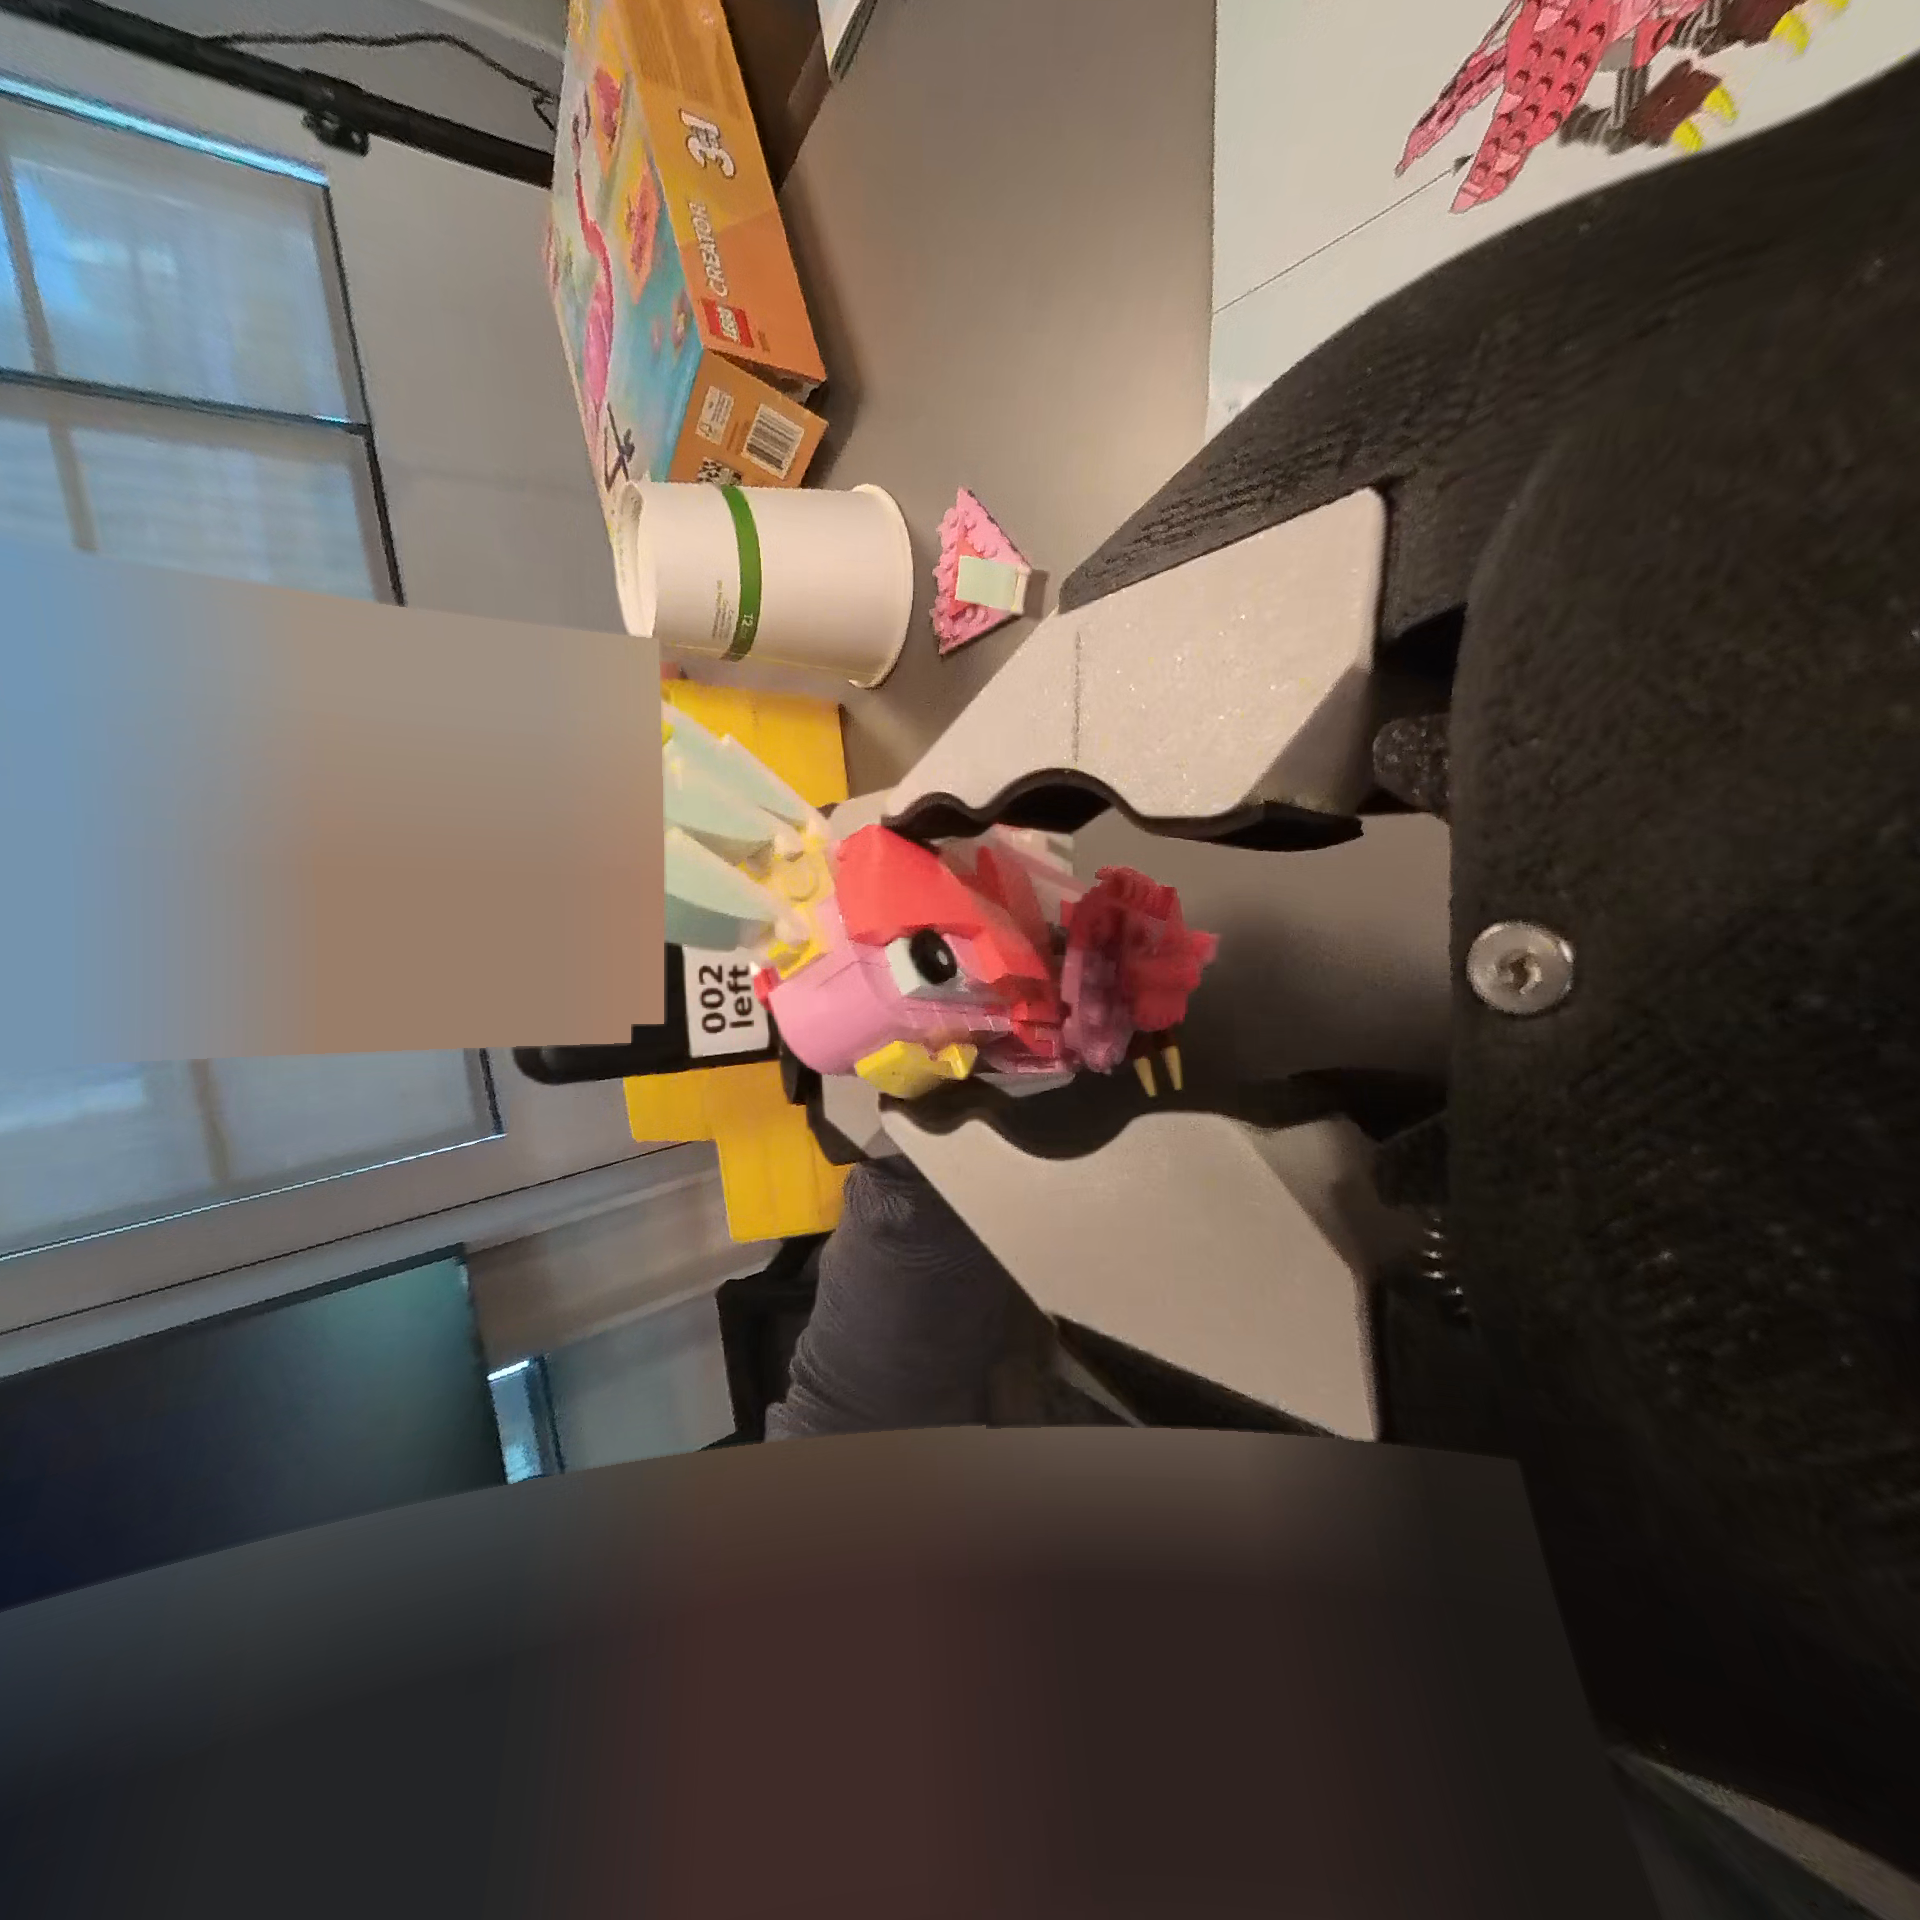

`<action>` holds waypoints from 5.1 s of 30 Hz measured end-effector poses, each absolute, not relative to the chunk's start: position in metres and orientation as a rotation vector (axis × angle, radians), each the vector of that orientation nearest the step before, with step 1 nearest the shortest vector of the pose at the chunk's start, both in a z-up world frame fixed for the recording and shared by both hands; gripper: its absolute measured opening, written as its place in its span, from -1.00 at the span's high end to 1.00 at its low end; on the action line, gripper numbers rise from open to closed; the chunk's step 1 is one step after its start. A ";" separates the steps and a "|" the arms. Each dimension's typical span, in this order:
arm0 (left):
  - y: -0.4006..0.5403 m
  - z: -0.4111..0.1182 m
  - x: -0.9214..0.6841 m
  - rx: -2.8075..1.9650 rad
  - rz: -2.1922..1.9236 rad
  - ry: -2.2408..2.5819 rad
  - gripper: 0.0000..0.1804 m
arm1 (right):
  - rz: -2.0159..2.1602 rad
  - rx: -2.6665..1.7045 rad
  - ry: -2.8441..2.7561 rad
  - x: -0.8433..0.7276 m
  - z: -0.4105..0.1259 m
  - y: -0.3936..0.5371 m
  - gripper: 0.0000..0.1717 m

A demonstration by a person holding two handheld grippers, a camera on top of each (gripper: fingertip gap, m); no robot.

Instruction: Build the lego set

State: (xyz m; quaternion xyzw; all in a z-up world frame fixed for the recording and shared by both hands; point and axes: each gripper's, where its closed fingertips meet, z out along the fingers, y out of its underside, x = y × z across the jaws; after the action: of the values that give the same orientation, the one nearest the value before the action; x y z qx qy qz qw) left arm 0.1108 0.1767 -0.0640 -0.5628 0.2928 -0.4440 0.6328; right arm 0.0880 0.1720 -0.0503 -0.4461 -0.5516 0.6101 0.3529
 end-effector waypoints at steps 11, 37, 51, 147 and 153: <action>0.183 -0.095 0.064 -1.724 -0.737 0.413 -0.14 | 1.317 -1.157 -1.377 0.088 -0.048 0.187 0.47; 0.159 -0.093 0.129 -1.815 -1.094 0.127 0.90 | 1.303 -0.884 -1.226 0.112 0.010 0.147 0.48; 0.144 -0.147 0.118 -2.221 -1.159 0.387 0.94 | 1.360 -1.010 -1.451 0.106 -0.045 0.155 0.48; 0.173 -0.151 0.122 -1.845 -0.234 0.833 0.81 | 1.512 -1.209 -1.369 0.128 -0.080 0.170 0.51; 0.175 -0.151 0.121 -1.825 -0.136 0.848 0.87 | 1.531 -1.249 -1.356 0.128 -0.080 0.173 0.51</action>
State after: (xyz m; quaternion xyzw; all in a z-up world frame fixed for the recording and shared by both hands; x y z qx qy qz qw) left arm 0.1213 0.1749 -0.1508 -0.7656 0.3557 -0.0569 0.5330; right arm 0.1284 0.1727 -0.0802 -0.4855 -0.5271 0.5951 0.3637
